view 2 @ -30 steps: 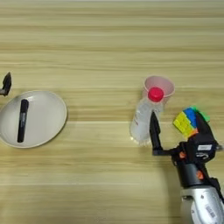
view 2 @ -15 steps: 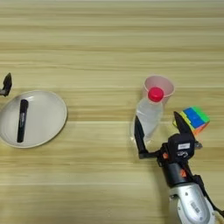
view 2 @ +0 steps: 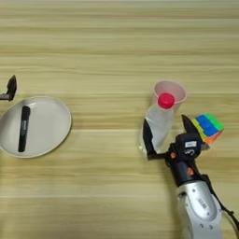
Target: Move the objects on the table
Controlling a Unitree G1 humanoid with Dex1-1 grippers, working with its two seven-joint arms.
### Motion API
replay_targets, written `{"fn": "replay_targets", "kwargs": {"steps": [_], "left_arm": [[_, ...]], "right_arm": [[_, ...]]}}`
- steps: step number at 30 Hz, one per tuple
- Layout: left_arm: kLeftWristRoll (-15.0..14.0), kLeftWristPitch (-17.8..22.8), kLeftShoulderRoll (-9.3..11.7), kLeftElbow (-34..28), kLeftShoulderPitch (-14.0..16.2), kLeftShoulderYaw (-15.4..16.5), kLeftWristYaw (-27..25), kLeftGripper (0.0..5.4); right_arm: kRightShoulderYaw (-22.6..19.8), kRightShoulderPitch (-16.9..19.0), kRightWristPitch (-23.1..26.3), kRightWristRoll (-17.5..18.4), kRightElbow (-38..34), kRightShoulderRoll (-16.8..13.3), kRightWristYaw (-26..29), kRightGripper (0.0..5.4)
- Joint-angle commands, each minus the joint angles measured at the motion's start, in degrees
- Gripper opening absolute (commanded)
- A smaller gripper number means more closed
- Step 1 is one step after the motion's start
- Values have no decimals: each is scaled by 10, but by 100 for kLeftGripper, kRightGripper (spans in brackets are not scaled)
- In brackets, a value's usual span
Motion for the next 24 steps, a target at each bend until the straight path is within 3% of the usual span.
{"fn": "replay_targets", "kwargs": {"steps": [1, 19, 24], "left_arm": [[4, 9, -8, -10, 7, -8, 6, 538], [3, 9, -9, -11, 9, -9, 12, 538], [2, 9, -8, -11, 10, -8, 12, 540]], "right_arm": [[-3, -11, 6, 4, 13, -3, 1, 540], [8, -60, 16, 3, 80, 0, 5, 540], [19, -62, 13, 1, 91, 4, 8, 491]]}}
